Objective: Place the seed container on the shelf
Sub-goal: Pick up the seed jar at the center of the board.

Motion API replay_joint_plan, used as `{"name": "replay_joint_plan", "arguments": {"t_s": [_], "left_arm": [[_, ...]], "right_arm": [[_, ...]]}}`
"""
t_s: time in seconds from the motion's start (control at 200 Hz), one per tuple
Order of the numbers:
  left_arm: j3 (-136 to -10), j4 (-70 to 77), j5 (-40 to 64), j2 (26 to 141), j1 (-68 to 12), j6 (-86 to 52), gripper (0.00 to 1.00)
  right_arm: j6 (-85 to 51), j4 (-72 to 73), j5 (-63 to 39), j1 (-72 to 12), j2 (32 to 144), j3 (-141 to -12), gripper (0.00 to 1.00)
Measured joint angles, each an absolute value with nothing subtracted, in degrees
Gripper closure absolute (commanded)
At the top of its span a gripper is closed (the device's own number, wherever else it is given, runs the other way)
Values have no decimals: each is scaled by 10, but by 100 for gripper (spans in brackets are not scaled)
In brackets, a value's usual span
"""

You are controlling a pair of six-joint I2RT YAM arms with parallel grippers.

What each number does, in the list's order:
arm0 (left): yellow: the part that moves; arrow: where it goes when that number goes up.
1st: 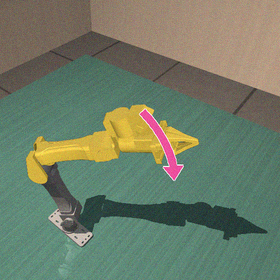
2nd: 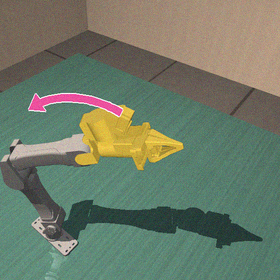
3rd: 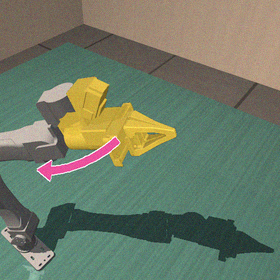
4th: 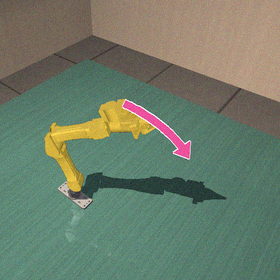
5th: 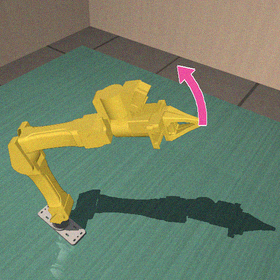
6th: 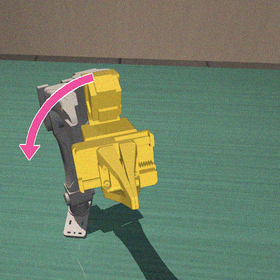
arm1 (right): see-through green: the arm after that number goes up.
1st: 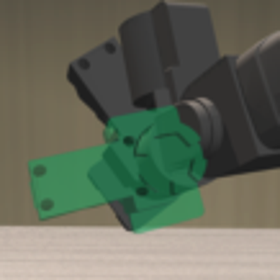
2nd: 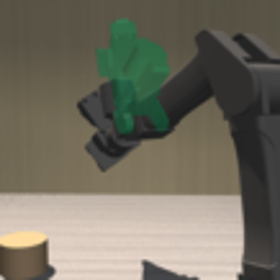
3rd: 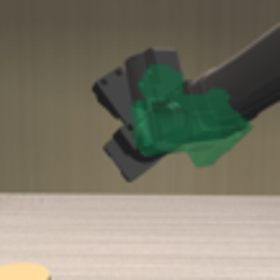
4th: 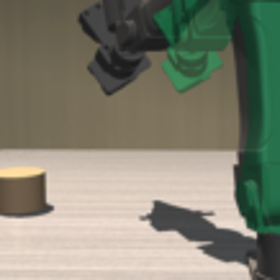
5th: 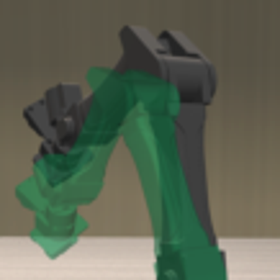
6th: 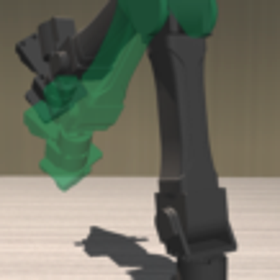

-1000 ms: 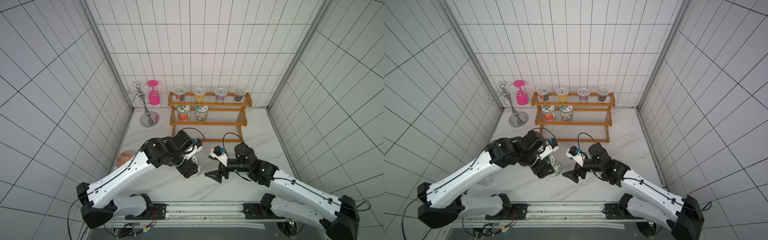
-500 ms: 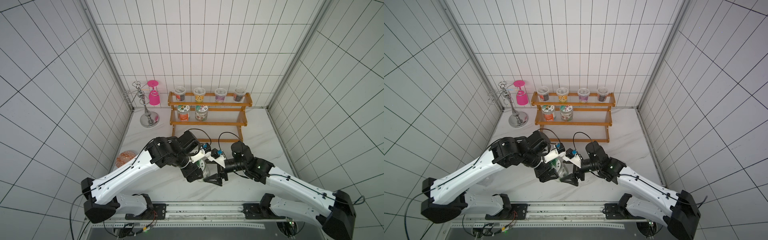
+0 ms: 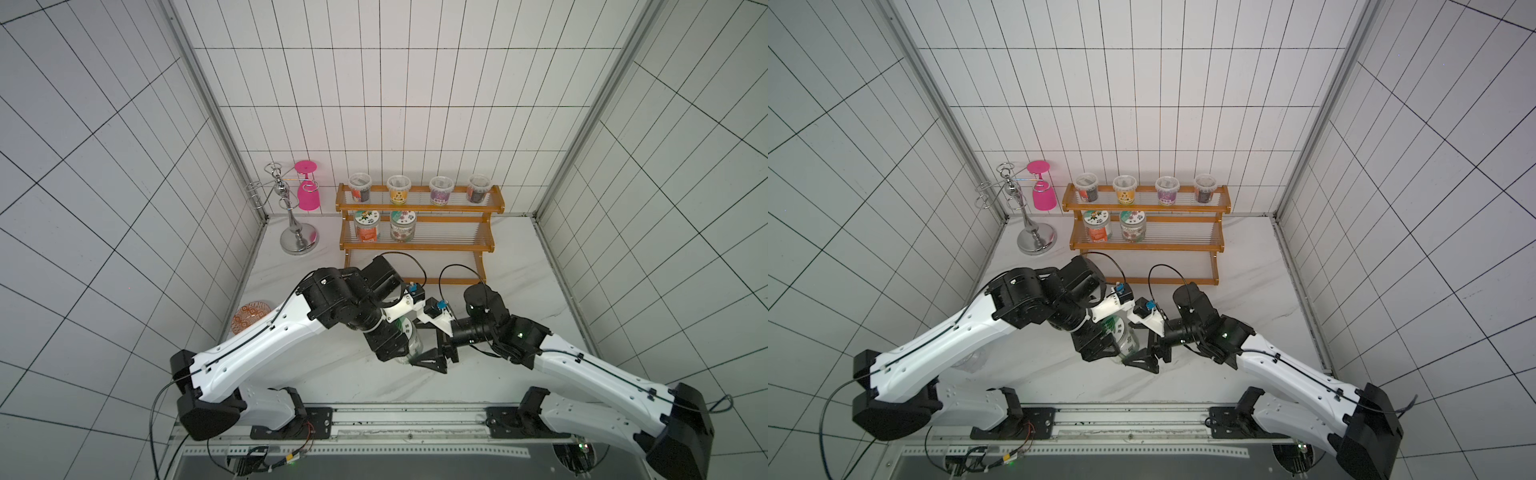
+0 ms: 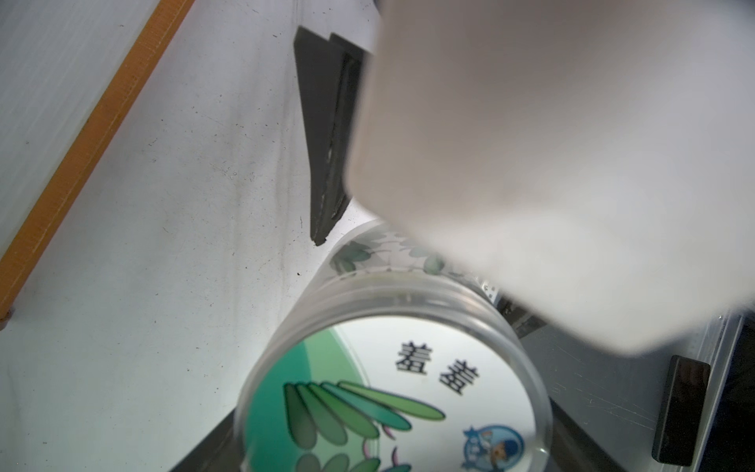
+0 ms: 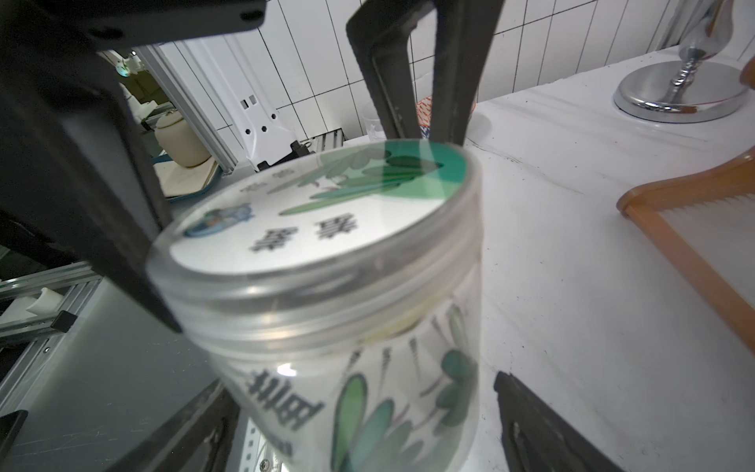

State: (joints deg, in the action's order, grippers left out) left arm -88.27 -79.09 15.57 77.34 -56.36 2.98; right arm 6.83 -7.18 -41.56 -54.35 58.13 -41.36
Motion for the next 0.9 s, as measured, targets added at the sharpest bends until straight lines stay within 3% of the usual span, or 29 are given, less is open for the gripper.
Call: {"name": "replay_joint_plan", "arguments": {"t_s": [0.385,0.904], "left_arm": [[-853,-750,154,784,-561,8,46],[-805,-637,157,792,-547,-182,46]], "right_arm": [[67,-89,-354,-544,545,-389,1],[102,19,-257,-563,512,-361,1]]}}
